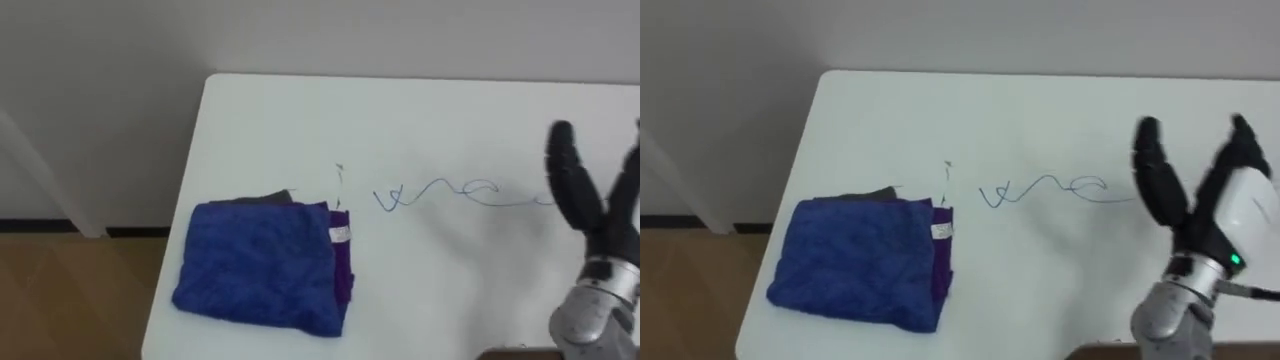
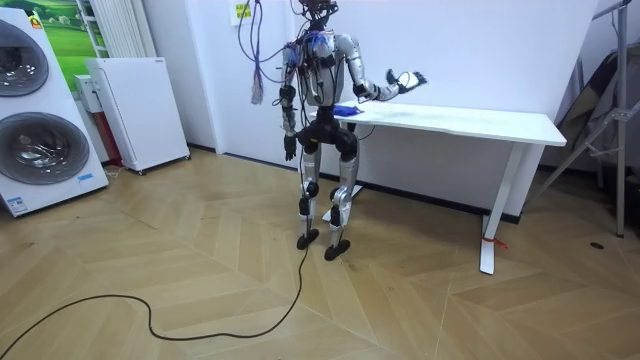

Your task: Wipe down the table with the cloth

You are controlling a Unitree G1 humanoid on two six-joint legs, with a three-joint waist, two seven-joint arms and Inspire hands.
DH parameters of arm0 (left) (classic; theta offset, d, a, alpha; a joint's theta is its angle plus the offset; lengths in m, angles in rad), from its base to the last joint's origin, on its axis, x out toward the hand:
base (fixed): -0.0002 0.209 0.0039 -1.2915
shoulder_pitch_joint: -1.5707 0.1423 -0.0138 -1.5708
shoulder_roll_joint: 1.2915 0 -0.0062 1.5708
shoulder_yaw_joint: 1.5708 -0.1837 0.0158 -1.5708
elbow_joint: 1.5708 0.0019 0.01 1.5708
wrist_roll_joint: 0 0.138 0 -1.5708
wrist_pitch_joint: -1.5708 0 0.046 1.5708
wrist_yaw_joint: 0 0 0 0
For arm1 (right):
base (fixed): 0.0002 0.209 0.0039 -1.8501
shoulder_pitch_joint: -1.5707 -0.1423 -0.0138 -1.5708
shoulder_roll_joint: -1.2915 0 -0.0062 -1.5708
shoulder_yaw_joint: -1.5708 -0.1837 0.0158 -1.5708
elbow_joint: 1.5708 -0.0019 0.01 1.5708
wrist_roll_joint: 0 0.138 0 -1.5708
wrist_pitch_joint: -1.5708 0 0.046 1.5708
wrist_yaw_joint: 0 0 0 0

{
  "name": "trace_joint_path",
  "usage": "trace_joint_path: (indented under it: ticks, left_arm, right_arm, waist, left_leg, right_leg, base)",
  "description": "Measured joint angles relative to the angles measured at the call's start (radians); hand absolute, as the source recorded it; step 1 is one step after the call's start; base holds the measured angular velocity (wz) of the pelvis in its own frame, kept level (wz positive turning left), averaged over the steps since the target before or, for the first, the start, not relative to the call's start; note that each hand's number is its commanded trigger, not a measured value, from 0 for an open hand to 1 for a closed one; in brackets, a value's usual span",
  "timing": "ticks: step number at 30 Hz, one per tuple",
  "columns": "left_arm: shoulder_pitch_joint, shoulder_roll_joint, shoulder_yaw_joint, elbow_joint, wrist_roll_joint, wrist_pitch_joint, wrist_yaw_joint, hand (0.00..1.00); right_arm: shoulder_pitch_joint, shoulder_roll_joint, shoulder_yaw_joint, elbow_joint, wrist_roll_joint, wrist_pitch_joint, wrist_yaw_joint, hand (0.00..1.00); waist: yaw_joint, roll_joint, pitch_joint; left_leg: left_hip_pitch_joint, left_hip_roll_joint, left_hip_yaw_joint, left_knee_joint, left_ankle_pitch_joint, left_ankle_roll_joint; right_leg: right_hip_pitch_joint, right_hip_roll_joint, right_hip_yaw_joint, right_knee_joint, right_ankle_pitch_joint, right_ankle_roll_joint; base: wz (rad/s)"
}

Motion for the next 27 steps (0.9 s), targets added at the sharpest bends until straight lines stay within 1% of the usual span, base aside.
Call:
trace_joint_path:
  ticks: [1, 3, 5, 6, 7, 11, 14, 16, 18, 20, 22, 24, 25, 27]
  left_arm:
    - [-0.001, -0.002, -0.005, 0.0, 0.001, 0.0, 0.0, 0.0]
    - [0.005, -0.004, -0.012, 0.0, 0.003, 0.001, 0.0, 0.0]
    - [0.006, -0.004, -0.016, 0.0, 0.008, 0.002, 0.0, 0.0]
    - [0.007, -0.004, -0.018, 0.002, 0.008, 0.002, -0.001, 0.0]
    - [0.006, -0.005, -0.022, 0.003, 0.009, 0.002, -0.002, 0.0]
    - [0.012, -0.007, -0.028, 0.002, 0.01, 0.002, -0.009, 0.0]
    - [0.022, -0.014, -0.03, -0.001, 0.01, 0.002, -0.026, 0.0]
    - [0.021, -0.02, -0.032, -0.015, 0.01, 0.001, -0.03, 0.0]
    - [0.015, -0.02, -0.032, -0.029, 0.009, -0.005, -0.029, 0.0]
    - [0.013, -0.02, -0.032, -0.029, 0.01, -0.01, -0.028, 0.0]
    - [0.009, -0.019, -0.031, -0.029, 0.01, -0.01, -0.028, 0.0]
    - [0.007, -0.019, -0.032, -0.027, 0.009, -0.01, -0.029, 0.0]
    - [0.006, -0.019, -0.032, -0.024, 0.009, -0.01, -0.03, 0.0]
    - [0.0, -0.019, -0.032, -0.006, 0.009, -0.01, -0.03, 0.0]
  right_arm:
    - [-0.013, 0.0, 0.028, -0.014, -0.034, -0.009, 0.019, 0.0]
    - [-0.027, 0.001, 0.054, -0.023, -0.088, -0.021, 0.037, 0.0]
    - [-0.031, 0.001, 0.076, -0.023, -0.127, -0.023, 0.06, 0.0]
    - [-0.032, 0.001, 0.09, -0.022, -0.148, -0.023, 0.082, 0.0]
    - [-0.031, -0.002, 0.112, -0.022, -0.155, -0.023, 0.1, 0.0]
    - [-0.031, -0.003, 0.175, -0.022, -0.202, -0.019, 0.159, 0.0]
    - [-0.03, -0.002, 0.219, -0.024, -0.237, -0.02, 0.212, 0.0]
    - [-0.03, -0.001, 0.243, -0.025, -0.256, -0.022, 0.231, 0.0]
    - [-0.03, -0.001, 0.255, -0.024, -0.265, -0.023, 0.246, 0.0]
    - [-0.03, 0.001, 0.278, -0.023, -0.271, -0.023, 0.258, 0.0]
    - [-0.029, 0.004, 0.313, -0.023, -0.278, -0.024, 0.274, 0.0]
    - [-0.029, 0.004, 0.333, -0.023, -0.303, -0.025, 0.288, 0.0]
    - [-0.029, 0.004, 0.348, -0.022, -0.322, -0.022, 0.296, 0.0]
    - [-0.029, 0.008, 0.365, -0.023, -0.37, -0.021, 0.3, 0.0]
  waist:
    - [0.005, 0.001, -0.0003]
    - [0.007, 0.003, 0.0006]
    - [0.022, 0.006, 0.0007]
    - [0.035, 0.006, 0.0]
    - [0.049, 0.01, 0.0011]
    - [0.057, 0.012, 0.0014]
    - [0.062, 0.008, -0.0012]
    - [0.075, 0.005, -0.0029]
    - [0.081, 0.001, -0.005]
    - [0.085, 0.0, -0.0052]
    - [0.087, -0.007, -0.007]
    - [0.093, -0.009, -0.0042]
    - [0.097, -0.008, -0.001]
    - [0.105, -0.009, -0.0006]
  left_leg:
    - [-0.01, 0.0, -0.01, 0.008, 0.0, 0.0]
    - [-0.024, -0.002, -0.028, 0.012, 0.002, 0.003]
    - [-0.032, -0.003, -0.032, 0.012, 0.003, 0.006]
    - [-0.031, -0.003, -0.032, 0.012, 0.003, 0.006]
    - [-0.031, -0.003, -0.033, 0.012, 0.003, 0.006]
    - [-0.031, -0.003, -0.035, 0.01, 0.004, 0.005]
    - [-0.031, -0.002, -0.036, 0.009, 0.004, 0.005]
    - [-0.033, -0.003, -0.05, 0.009, 0.004, 0.005]
    - [-0.032, -0.004, -0.057, 0.007, 0.004, 0.005]
    - [-0.028, -0.006, -0.063, 0.005, 0.004, 0.006]
    - [-0.021, -0.013, -0.074, 0.005, 0.004, 0.006]
    - [-0.019, -0.017, -0.081, 0.005, 0.005, 0.006]
    - [-0.014, -0.017, -0.082, 0.004, 0.005, 0.006]
    - [-0.019, -0.017, -0.082, 0.004, 0.005, 0.006]
  right_leg:
    - [0.0, -0.003, -0.011, -0.001, 0.001, 0.001]
    - [-0.002, -0.01, -0.03, 0.0, 0.001, 0.002]
    - [-0.006, -0.011, -0.027, 0.0, 0.002, 0.004]
    - [-0.005, -0.011, -0.027, 0.0, 0.002, 0.004]
    - [-0.005, -0.011, -0.029, 0.0, 0.002, 0.004]
    - [-0.005, -0.009, -0.031, 0.0, 0.002, 0.004]
    - [-0.005, -0.009, -0.028, 0.0, 0.002, 0.004]
    - [-0.005, -0.009, -0.028, -0.001, 0.002, 0.004]
    - [-0.004, -0.01, -0.026, -0.001, 0.002, 0.004]
    - [0.005, -0.01, -0.03, -0.008, 0.002, 0.004]
    - [0.023, -0.012, -0.028, -0.032, 0.002, 0.004]
    - [0.027, -0.011, -0.031, -0.035, 0.002, 0.004]
    - [0.032, -0.011, -0.033, -0.035, 0.002, 0.004]
    - [0.032, -0.01, -0.04, -0.035, 0.002, 0.004]
  base:
    - [0.29]
    - [0.4]
    - [0.22]
    - [0.0]
    - [0.0]
    - [0.02]
    - [0.0]
    - [0.06]
    - [0.12]
    - [0.11]
    - [0.13]
    - [0.07]
    - [0.05]
    - [0.02]
